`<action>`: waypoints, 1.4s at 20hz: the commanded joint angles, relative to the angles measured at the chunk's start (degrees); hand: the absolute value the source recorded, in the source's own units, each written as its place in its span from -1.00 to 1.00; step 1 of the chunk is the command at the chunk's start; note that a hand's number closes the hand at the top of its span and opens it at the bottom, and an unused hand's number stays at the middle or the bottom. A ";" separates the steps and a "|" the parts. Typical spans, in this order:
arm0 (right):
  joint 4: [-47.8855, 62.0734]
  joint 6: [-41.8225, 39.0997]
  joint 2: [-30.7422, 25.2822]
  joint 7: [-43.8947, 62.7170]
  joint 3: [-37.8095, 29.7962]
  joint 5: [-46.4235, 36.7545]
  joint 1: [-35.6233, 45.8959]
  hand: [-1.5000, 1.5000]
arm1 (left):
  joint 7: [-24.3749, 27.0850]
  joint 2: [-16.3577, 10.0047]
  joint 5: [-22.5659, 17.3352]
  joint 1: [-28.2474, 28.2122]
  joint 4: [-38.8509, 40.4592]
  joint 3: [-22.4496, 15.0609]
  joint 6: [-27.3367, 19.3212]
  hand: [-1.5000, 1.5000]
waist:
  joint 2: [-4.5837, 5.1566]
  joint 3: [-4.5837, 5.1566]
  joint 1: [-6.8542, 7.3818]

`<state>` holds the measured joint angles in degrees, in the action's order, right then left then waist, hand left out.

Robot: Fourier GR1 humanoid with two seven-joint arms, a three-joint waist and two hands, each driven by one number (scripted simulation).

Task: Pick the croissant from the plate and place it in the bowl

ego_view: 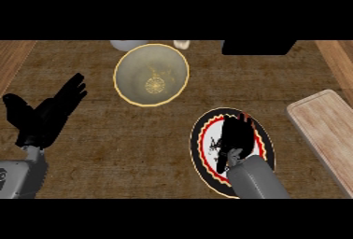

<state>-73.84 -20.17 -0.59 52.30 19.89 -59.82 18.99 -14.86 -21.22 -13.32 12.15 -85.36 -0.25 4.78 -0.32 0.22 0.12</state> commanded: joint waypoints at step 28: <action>-20.87 4.44 -7.49 -14.80 -0.54 -0.52 -12.82 1.00 | -0.61 4.28 4.57 -2.77 -3.20 5.49 4.10 0.00 | 0.21 -0.22 -0.34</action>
<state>-87.82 -15.10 -5.45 39.88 20.46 -61.80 10.52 -16.39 -17.13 -9.15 10.60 -87.74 4.51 8.39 -0.23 0.07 -0.23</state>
